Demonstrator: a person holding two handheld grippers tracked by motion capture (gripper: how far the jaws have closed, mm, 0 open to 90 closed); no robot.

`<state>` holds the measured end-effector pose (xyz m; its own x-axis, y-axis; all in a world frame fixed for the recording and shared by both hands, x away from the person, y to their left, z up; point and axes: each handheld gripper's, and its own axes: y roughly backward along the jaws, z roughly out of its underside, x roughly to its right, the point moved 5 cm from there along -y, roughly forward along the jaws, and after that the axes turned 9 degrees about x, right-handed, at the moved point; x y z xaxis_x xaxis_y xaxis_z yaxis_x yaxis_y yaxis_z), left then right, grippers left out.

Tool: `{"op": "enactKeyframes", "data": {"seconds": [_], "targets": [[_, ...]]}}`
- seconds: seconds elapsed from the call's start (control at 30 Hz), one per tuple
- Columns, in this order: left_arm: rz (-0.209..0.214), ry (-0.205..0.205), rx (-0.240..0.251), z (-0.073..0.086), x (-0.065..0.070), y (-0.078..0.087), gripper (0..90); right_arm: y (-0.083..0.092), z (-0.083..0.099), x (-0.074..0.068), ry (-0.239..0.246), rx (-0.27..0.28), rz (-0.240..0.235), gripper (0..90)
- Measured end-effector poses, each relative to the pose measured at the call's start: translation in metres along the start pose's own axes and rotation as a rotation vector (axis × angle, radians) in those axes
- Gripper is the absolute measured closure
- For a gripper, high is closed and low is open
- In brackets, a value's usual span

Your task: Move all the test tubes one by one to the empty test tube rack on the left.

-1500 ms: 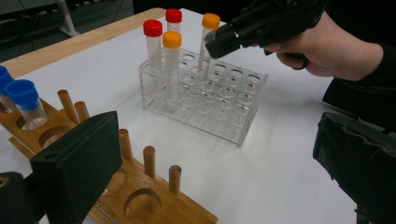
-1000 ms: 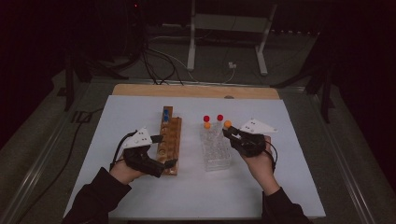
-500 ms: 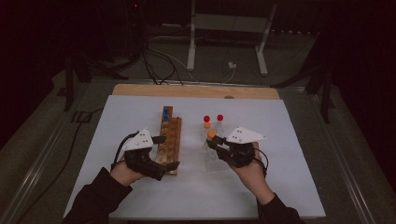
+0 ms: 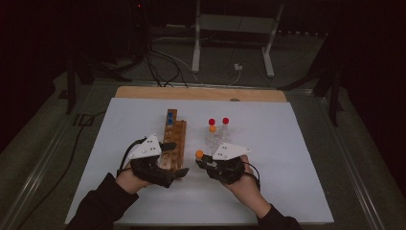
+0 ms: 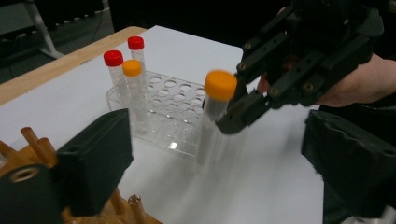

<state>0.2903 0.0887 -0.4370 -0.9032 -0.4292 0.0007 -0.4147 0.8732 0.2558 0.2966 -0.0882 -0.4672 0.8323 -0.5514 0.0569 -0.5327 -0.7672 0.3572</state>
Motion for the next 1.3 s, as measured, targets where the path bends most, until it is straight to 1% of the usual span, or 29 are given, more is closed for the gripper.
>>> {"op": "enactKeyframes", "data": {"seconds": [0.03,0.1,0.13,0.17,0.23,0.33,0.37,0.4,0.47,0.5,0.6,0.63,0.67,0.7,0.73,0.83,0.9,1.03,1.2,1.23,1.27,1.3], "targets": [[-0.003,-0.004,0.001,0.000,0.000,0.000,16.6,-0.001,0.001,-0.001,-0.001,-0.005,-0.004,75.4],[-0.007,-0.008,-0.002,0.001,0.001,-0.002,19.7,-0.003,0.001,-0.004,-0.002,-0.009,-0.014,75.4],[-0.001,-0.012,-0.005,0.002,0.002,-0.003,23.7,-0.003,0.001,-0.006,0.000,-0.011,-0.019,75.4],[-0.006,-0.021,-0.007,0.002,0.003,-0.005,26.3,-0.004,0.002,-0.008,0.002,-0.013,-0.022,75.4],[0.001,-0.022,-0.006,0.003,0.004,-0.007,33.3,-0.006,0.003,-0.010,0.002,-0.019,-0.031,75.4],[0.001,-0.033,-0.005,0.002,0.005,-0.010,41.1,-0.008,0.004,-0.013,0.007,-0.027,-0.042,75.4],[0.000,-0.037,-0.004,0.002,0.006,-0.011,42.7,-0.009,0.005,-0.014,0.010,-0.029,-0.042,75.4],[0.009,-0.045,-0.007,0.002,0.006,-0.012,45.1,-0.009,0.005,-0.014,0.011,-0.028,-0.044,75.4],[0.001,-0.063,-0.015,0.002,0.008,-0.015,48.4,-0.009,0.005,-0.016,0.012,-0.031,-0.047,75.4],[0.011,-0.069,-0.019,0.003,0.009,-0.016,51.0,-0.010,0.005,-0.016,0.011,-0.032,-0.052,75.4],[0.019,-0.082,-0.027,0.004,0.010,-0.018,56.0,-0.010,0.005,-0.018,0.009,-0.034,-0.055,75.4],[0.015,-0.090,-0.029,0.004,0.010,-0.020,57.8,-0.010,0.005,-0.018,0.009,-0.034,-0.055,75.4],[0.013,-0.092,-0.035,0.004,0.009,-0.020,59.0,-0.010,0.005,-0.018,0.008,-0.034,-0.055,75.4],[0.021,-0.088,-0.038,0.005,0.009,-0.022,60.1,-0.010,0.005,-0.018,0.009,-0.034,-0.055,75.4],[0.020,-0.096,-0.038,0.005,0.009,-0.022,61.0,-0.010,0.004,-0.018,0.010,-0.034,-0.052,75.4],[0.023,-0.100,-0.045,0.006,0.010,-0.026,65.0,-0.009,0.004,-0.017,0.010,-0.031,-0.050,75.4],[0.018,-0.103,-0.047,0.007,0.009,-0.028,69.9,-0.009,0.004,-0.017,0.011,-0.030,-0.050,75.4],[0.016,-0.111,-0.038,0.006,0.008,-0.029,71.5,-0.008,0.004,-0.015,0.005,-0.028,-0.047,75.4],[0.027,-0.111,-0.045,0.001,0.006,-0.029,71.9,-0.007,0.002,-0.013,-0.006,-0.015,-0.050,74.2],[0.017,-0.112,-0.045,0.001,0.005,-0.029,71.9,-0.006,0.002,-0.013,-0.007,-0.015,-0.049,72.8],[0.013,-0.115,-0.044,0.000,0.004,-0.029,72.0,-0.006,0.001,-0.012,-0.009,-0.013,-0.050,68.7],[0.011,-0.110,-0.041,-0.001,0.002,-0.028,72.0,-0.005,0.000,-0.012,-0.016,-0.012,-0.046,66.9]]}}
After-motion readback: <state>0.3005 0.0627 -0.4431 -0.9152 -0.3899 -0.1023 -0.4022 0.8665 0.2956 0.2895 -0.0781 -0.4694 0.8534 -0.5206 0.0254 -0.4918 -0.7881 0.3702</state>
